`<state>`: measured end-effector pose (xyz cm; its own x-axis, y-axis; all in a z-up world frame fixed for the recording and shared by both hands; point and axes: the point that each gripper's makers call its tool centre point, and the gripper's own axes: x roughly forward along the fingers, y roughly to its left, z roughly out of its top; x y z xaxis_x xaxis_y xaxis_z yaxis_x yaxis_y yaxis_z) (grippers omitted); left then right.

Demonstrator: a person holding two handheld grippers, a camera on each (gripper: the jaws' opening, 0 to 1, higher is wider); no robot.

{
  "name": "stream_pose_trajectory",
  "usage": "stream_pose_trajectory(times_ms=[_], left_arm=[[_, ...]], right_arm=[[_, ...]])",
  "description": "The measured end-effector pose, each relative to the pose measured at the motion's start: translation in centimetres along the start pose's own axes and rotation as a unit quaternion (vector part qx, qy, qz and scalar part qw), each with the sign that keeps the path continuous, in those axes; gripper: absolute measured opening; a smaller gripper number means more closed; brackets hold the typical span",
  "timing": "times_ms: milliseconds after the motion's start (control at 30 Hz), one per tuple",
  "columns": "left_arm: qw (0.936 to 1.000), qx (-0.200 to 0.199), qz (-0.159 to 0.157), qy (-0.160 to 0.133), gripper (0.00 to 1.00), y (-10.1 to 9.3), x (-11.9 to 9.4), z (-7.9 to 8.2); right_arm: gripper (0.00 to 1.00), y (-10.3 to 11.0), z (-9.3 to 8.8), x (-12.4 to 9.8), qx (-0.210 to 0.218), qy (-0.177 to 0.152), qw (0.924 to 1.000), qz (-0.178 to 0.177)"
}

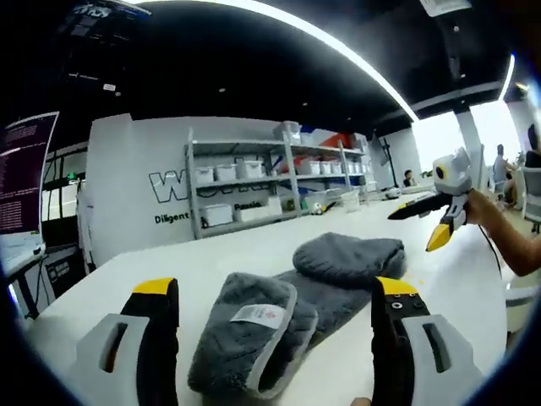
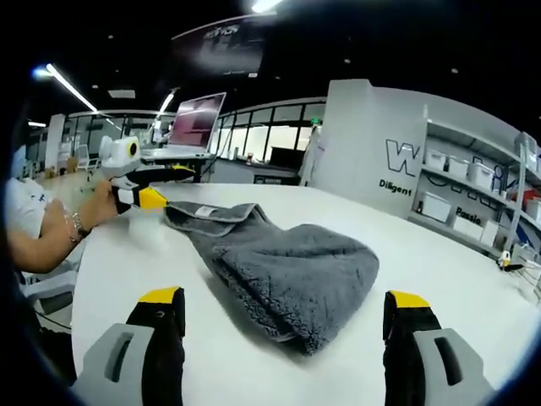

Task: Open the folded towel by lifting each exposed corner and separating the folded layers until the towel lies flat within the target outline without major curled edges

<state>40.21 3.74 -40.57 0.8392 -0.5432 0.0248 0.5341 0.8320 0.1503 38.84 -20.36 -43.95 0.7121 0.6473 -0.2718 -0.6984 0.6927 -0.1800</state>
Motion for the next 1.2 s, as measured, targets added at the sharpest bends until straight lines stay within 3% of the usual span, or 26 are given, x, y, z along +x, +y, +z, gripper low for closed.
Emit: stream_pose_trajectory(times_ms=[233,400,833,1200], left_arm=[[0.9995,0.006,-0.003,0.031,0.99,-0.4,0.5,-1.6],[0.9986,-0.012,-0.014,0.050,0.99,-0.6,0.5,-2.4],[0.9982,0.002,-0.017,0.057,0.99,-1.0,0.3,-2.8],[0.9973,0.019,-0.020,0.067,0.98,-1.2,0.3,-3.1]], right_arm=[[0.99,0.2,0.1,-0.2,-0.004,0.002,1.0000,0.000],[0.99,0.5,0.5,-0.3,-0.009,0.002,1.0000,0.001],[0.99,3.3,1.7,0.7,-0.038,0.002,0.9990,0.026],[0.86,5.1,2.2,2.1,-0.095,0.009,0.9950,0.031]])
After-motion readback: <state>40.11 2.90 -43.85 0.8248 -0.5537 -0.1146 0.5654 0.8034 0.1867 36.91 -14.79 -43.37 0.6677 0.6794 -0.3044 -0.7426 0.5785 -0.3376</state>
